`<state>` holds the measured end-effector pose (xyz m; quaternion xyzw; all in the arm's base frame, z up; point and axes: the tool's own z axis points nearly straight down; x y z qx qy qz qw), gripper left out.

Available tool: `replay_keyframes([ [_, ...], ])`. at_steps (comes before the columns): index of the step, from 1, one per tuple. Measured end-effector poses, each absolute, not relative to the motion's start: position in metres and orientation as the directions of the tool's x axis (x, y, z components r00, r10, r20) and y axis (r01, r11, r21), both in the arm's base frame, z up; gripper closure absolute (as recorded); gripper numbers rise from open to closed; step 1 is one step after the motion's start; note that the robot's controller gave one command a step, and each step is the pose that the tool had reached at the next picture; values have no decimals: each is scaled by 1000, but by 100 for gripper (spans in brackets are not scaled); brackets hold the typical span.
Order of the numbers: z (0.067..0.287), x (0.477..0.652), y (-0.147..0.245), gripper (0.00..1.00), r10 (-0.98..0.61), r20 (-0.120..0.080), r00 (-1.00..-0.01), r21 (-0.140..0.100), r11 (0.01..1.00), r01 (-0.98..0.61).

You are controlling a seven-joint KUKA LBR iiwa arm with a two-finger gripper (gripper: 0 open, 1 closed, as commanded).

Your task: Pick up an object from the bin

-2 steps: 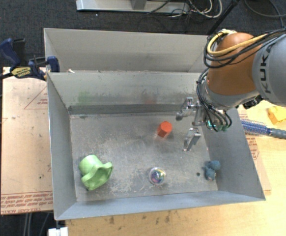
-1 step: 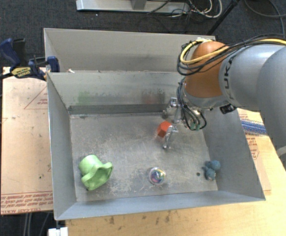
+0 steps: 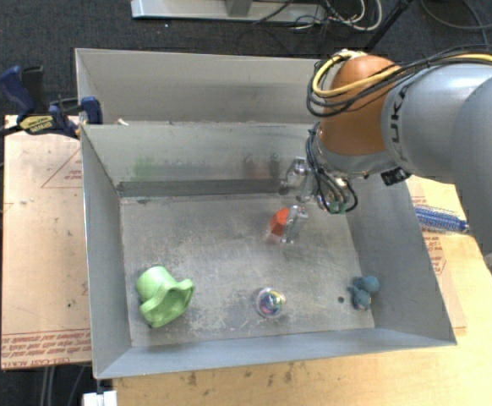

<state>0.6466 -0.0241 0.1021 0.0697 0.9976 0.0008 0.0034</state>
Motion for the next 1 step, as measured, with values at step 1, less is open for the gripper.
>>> replay_keyframes([
  [1,100,644,-21,0,-54,-2,-999,1,999,-54],
])
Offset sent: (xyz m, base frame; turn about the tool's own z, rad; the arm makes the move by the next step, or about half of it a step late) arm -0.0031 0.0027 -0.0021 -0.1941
